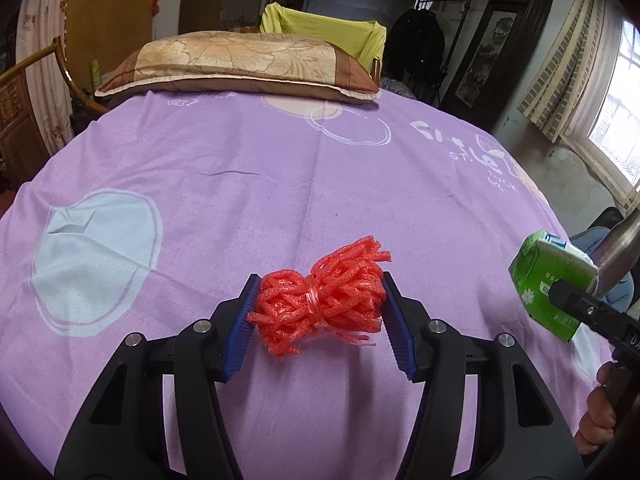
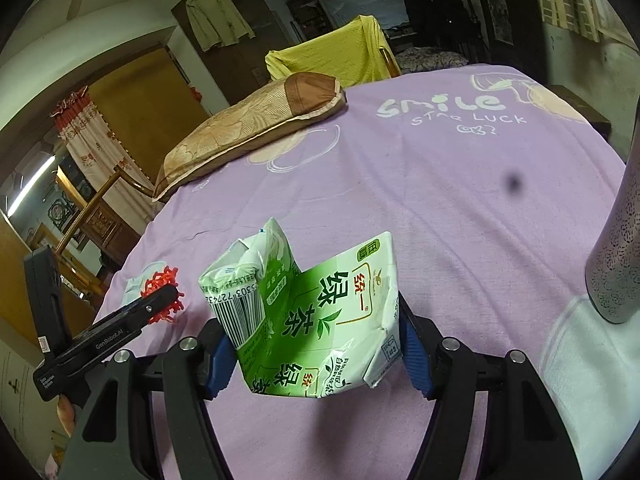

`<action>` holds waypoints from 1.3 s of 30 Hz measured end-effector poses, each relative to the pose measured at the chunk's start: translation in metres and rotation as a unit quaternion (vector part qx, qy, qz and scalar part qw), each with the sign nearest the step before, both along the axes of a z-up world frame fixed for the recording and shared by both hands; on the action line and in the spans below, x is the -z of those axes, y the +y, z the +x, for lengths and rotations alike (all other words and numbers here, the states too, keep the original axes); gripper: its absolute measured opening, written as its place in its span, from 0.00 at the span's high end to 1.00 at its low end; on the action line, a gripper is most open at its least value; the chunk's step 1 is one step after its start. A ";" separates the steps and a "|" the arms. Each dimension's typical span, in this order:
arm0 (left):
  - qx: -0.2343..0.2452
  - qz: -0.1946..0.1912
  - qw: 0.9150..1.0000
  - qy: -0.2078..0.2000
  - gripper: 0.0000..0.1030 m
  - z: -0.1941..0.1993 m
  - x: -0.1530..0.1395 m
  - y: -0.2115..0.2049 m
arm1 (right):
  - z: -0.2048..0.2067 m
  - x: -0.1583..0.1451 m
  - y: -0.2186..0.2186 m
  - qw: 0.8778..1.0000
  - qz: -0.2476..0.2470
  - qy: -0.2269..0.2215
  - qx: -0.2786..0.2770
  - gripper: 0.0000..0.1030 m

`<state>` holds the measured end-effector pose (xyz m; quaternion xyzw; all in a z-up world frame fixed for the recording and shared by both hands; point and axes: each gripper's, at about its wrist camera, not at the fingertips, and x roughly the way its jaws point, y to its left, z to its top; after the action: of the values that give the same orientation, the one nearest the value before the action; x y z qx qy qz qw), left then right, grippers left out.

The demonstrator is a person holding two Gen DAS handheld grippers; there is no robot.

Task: Collect trash
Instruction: 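Carry the netting and green carton over the red wastebasket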

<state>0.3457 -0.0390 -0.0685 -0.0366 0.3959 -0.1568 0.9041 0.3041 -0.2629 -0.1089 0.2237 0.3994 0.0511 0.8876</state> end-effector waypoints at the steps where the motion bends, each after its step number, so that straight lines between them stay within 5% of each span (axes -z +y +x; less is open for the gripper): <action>1: -0.002 0.001 1.000 -0.001 0.44 -0.002 0.000 0.002 | -0.001 -0.002 0.001 1.000 0.001 -0.002 -0.001 0.34; 8: -0.026 -0.016 1.000 0.003 0.44 -0.031 -0.002 0.031 | -0.016 -0.015 0.013 1.000 0.000 -0.023 -0.016 0.33; 20: -0.100 -0.005 0.994 -0.049 0.44 -0.132 -0.047 0.113 | -0.050 -0.037 0.053 0.995 0.011 -0.062 -0.075 0.34; 30: -0.184 0.001 0.980 -0.074 0.44 -0.238 -0.062 0.203 | -0.086 -0.032 0.086 0.991 0.054 -0.065 -0.105 0.33; 39: -0.251 0.034 0.965 -0.076 0.44 -0.321 -0.040 0.262 | -0.123 -0.052 0.162 0.980 0.041 -0.084 -0.173 0.34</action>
<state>0.0249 0.2233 -0.0287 -0.0915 0.3097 0.0861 0.9425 0.1815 -0.1005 -0.0570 0.1825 0.3535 0.2394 0.8856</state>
